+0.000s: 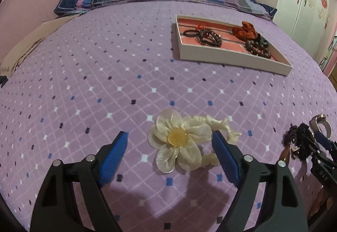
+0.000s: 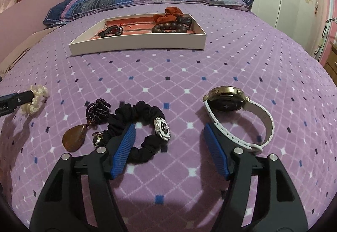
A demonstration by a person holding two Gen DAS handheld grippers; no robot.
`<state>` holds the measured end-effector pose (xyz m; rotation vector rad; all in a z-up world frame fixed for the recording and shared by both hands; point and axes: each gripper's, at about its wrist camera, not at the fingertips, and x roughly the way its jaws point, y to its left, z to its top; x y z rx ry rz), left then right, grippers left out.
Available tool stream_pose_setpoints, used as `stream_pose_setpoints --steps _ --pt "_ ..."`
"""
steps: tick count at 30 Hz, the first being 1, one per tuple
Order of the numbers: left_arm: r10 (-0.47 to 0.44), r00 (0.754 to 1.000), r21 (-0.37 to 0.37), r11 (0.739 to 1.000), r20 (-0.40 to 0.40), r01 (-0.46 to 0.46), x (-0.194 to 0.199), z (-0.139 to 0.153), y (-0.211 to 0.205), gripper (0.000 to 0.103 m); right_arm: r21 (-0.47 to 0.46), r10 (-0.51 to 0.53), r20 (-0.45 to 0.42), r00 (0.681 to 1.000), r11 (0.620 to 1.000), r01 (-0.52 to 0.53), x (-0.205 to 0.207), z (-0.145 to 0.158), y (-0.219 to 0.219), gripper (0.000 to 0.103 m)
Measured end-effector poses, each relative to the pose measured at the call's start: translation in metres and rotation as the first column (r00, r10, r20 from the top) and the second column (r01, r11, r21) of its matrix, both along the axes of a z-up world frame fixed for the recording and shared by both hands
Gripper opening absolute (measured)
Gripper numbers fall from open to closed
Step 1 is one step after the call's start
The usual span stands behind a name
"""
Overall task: Organize jewelry
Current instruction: 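Move the left gripper to the cream flower scrunchie while the right gripper reaches the black rhinestone scrunchie, then close the left gripper on the flower scrunchie while the right gripper grasps the black scrunchie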
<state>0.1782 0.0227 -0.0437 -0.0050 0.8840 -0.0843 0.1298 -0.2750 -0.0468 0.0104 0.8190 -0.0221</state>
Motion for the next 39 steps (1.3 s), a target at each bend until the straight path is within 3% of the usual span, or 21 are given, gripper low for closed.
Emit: stream_pose_setpoints --steps 2,5,7,12,20,39 --pt "-0.006 1.000 0.002 1.000 -0.009 0.006 0.003 -0.003 -0.003 0.078 0.013 0.004 -0.004 1.000 1.000 -0.004 0.001 -0.001 0.000 0.062" --pt "-0.025 0.999 -0.017 1.000 -0.038 0.024 0.007 -0.010 -0.005 0.058 0.019 0.010 -0.004 1.000 1.000 -0.010 0.001 -0.001 0.000 0.058" --pt "-0.021 0.999 -0.003 1.000 -0.036 0.021 0.008 -0.012 -0.007 0.053 0.021 0.018 -0.002 1.000 1.000 -0.018 0.000 -0.001 0.001 0.054" --pt "-0.033 0.999 0.001 0.999 -0.024 0.033 0.007 -0.011 -0.009 0.031 0.010 0.037 0.004 0.999 0.999 -0.037 0.000 -0.001 0.006 0.038" --pt "-0.024 1.000 0.005 1.000 -0.008 0.024 0.005 -0.009 -0.008 0.026 0.002 0.067 0.019 0.998 0.998 -0.068 -0.001 0.000 0.013 0.016" --pt "-0.018 0.998 0.019 1.000 0.052 0.017 -0.003 0.003 -0.008 0.021 0.016 0.064 0.102 0.993 0.998 -0.066 -0.013 0.021 0.010 0.014"
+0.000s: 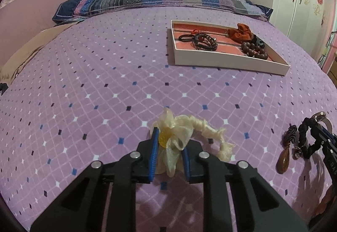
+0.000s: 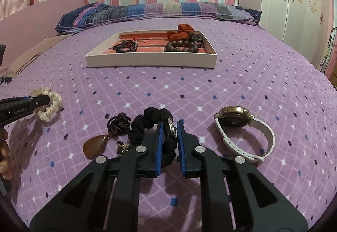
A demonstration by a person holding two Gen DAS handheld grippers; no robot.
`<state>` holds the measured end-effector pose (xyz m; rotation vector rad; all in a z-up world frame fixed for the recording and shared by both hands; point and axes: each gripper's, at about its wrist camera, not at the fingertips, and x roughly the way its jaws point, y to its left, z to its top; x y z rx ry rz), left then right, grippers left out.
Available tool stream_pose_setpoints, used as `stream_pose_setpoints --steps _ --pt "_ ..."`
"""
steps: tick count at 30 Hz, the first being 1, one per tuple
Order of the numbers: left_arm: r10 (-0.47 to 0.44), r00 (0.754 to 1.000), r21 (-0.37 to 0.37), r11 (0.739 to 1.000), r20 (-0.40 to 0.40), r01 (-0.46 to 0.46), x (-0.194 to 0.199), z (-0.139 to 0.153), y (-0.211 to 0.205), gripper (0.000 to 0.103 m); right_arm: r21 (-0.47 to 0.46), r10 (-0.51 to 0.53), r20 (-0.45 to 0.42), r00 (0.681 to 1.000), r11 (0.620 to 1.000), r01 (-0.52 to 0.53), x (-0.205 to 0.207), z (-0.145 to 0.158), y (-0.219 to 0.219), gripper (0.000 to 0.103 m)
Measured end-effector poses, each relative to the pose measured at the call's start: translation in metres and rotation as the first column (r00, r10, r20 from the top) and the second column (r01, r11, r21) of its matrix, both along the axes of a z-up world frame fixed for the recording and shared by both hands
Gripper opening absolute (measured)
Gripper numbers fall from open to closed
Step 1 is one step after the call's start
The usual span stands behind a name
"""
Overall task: Organize jewelry
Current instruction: 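Close the left gripper on the flower scrunchie while the right gripper grasps the black scrunchie, then lift and carry both scrunchies over the cream tray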
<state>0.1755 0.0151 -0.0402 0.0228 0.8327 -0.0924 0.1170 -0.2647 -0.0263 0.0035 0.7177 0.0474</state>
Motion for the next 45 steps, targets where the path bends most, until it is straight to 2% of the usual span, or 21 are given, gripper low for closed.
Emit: stream_pose_setpoints --steps 15,24,32,37,45 --pt "-0.010 0.999 0.008 1.000 0.044 0.009 -0.010 0.015 -0.006 0.021 0.048 0.001 0.040 0.999 0.999 -0.002 -0.002 0.015 -0.008 0.014" --pt "-0.016 0.997 0.004 1.000 0.078 0.016 0.004 0.037 -0.014 0.021 0.053 0.005 0.066 0.998 0.999 -0.008 0.010 0.032 -0.011 0.014" --pt "-0.049 0.991 0.017 0.999 0.123 0.047 0.034 0.061 -0.038 0.021 0.056 0.016 0.105 0.994 0.998 -0.022 0.047 0.062 -0.007 0.014" --pt "-0.039 0.987 0.009 0.999 0.154 0.038 0.060 0.076 -0.045 0.021 0.055 0.011 0.132 0.991 0.998 -0.018 0.079 0.080 -0.006 0.014" --pt "-0.017 0.986 -0.002 1.000 0.164 0.018 0.110 0.083 -0.058 0.021 0.059 -0.016 0.150 0.989 0.998 0.007 0.136 0.087 -0.011 0.014"
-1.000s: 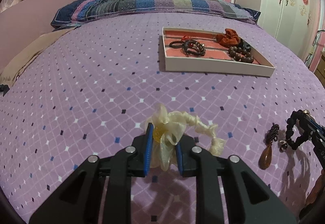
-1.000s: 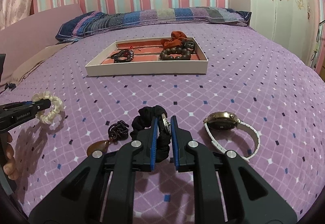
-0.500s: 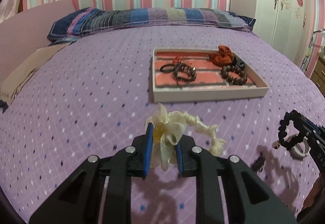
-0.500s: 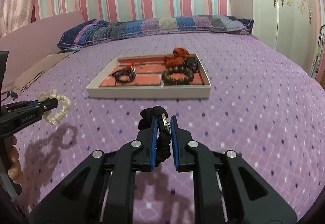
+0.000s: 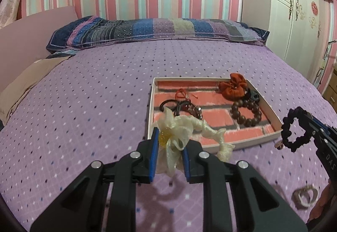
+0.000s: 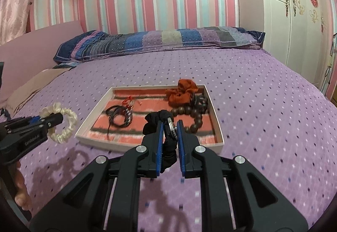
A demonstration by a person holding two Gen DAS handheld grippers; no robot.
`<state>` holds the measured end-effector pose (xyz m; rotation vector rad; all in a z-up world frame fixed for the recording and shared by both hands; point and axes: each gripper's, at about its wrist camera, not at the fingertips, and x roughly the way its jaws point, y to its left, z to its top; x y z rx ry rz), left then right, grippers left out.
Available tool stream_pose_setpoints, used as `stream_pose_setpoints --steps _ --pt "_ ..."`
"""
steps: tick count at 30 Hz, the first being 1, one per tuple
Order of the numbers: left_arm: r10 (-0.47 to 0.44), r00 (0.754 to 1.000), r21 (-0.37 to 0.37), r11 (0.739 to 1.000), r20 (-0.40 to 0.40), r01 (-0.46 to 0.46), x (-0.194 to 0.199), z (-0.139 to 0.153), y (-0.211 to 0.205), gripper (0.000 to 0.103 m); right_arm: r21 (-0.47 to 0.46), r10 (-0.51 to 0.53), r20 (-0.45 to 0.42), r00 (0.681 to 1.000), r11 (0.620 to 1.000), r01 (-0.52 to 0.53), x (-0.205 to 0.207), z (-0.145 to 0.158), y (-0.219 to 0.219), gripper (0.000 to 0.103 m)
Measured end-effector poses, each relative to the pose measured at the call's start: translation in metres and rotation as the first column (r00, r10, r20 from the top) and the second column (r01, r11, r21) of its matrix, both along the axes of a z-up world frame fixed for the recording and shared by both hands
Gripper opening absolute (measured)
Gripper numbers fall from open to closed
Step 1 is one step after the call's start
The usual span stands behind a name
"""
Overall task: Organize jewelry
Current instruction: 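Lift and carry both scrunchies over the cream tray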
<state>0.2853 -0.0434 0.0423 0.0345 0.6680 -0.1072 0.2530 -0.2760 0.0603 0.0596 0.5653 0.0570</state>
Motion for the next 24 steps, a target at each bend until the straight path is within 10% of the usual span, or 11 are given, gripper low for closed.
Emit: stream_pose_setpoints --steps 24 --pt "0.030 0.993 0.020 0.999 -0.115 -0.028 0.101 -0.069 -0.023 0.021 -0.009 -0.068 -0.163 0.984 0.998 0.068 0.112 -0.073 -0.018 0.014"
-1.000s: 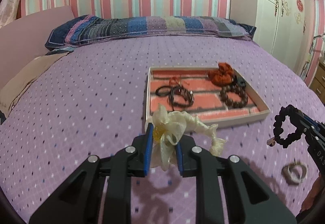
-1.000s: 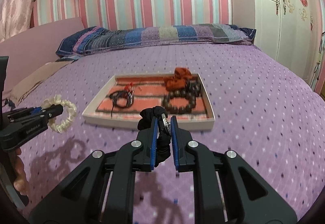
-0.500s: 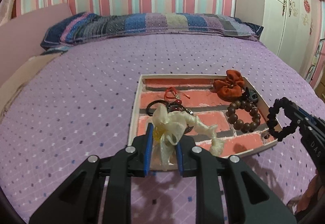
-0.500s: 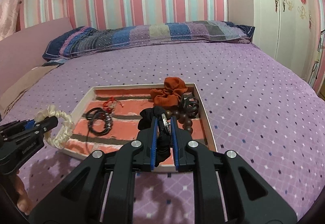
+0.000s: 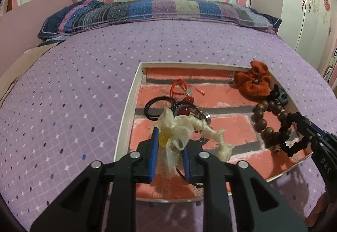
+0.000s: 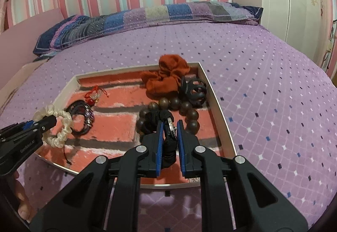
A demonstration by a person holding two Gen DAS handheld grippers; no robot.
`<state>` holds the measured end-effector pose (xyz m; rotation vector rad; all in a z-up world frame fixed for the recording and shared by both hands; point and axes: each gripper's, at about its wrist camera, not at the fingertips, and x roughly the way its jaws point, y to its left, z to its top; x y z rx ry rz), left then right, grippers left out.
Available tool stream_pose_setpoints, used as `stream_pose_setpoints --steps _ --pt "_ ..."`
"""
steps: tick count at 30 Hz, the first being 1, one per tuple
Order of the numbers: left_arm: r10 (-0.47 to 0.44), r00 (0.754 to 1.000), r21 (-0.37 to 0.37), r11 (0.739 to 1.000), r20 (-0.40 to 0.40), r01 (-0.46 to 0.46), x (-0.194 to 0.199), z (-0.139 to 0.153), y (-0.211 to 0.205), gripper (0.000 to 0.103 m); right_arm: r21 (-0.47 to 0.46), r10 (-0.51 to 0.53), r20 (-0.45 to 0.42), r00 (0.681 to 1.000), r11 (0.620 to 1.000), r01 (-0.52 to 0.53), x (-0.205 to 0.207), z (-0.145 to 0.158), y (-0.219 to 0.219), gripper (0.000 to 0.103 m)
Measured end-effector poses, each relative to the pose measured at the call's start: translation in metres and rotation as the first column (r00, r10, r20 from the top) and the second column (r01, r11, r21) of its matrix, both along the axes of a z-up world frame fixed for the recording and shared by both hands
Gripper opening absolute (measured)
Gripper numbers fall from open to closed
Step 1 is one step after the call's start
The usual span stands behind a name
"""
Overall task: Organize jewelry
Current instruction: 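Lift and carry both scrunchies over the cream tray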
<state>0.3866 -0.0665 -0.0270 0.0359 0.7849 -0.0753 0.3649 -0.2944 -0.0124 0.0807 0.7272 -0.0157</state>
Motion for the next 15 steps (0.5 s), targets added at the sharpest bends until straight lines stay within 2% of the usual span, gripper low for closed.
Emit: stream_pose_setpoints --steps 15 --pt "0.007 0.999 0.007 1.000 -0.042 -0.007 0.016 -0.025 0.000 0.022 0.003 -0.015 -0.047 0.999 1.000 0.016 0.009 -0.018 -0.003 0.014"
